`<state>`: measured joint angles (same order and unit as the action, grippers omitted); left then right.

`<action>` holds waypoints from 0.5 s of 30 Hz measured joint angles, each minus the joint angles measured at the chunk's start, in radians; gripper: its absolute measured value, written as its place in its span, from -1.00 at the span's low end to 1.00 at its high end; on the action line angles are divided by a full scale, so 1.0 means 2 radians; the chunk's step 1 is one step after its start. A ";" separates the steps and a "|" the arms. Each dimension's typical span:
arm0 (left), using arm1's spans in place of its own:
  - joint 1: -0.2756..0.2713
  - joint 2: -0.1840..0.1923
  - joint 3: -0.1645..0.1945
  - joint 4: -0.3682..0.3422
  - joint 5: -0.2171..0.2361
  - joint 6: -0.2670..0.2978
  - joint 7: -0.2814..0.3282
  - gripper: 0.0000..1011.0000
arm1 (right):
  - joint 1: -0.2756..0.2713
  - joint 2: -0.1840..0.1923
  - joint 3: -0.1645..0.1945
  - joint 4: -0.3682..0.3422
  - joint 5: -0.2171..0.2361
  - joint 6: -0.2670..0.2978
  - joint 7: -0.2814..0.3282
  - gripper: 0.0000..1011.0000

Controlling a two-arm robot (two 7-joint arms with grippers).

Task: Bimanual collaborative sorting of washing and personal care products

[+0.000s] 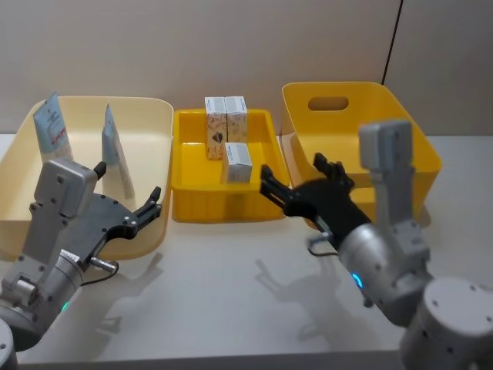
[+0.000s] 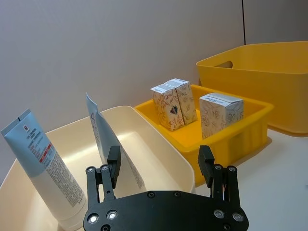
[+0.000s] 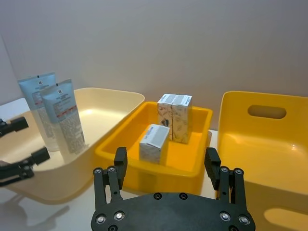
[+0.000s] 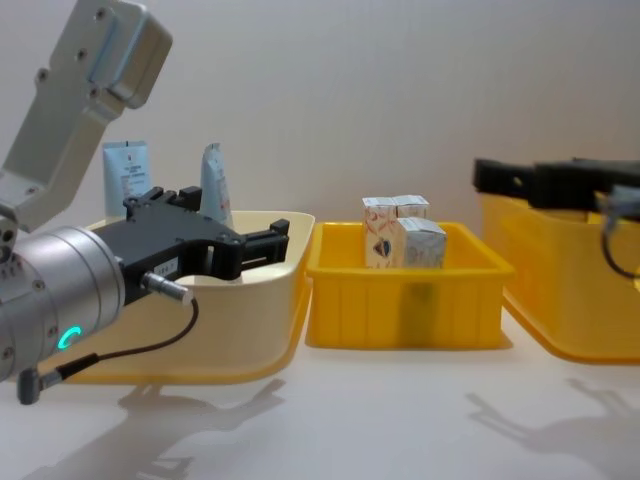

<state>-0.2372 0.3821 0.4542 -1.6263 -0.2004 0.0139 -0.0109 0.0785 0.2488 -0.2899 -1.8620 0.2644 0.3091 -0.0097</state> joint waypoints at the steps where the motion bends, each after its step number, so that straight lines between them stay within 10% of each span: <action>1: 0.000 0.000 0.000 0.000 0.000 0.000 0.000 0.98 | 0.007 -0.007 -0.003 -0.004 0.000 0.019 -0.006 0.98; 15: 0.000 0.000 0.000 0.000 0.000 0.000 0.000 0.98 | 0.085 -0.074 -0.008 -0.003 0.005 0.195 -0.053 0.98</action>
<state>-0.2372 0.3821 0.4542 -1.6262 -0.2004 0.0139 -0.0109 0.2494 0.1017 -0.3067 -1.8679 0.2746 0.6997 -0.1151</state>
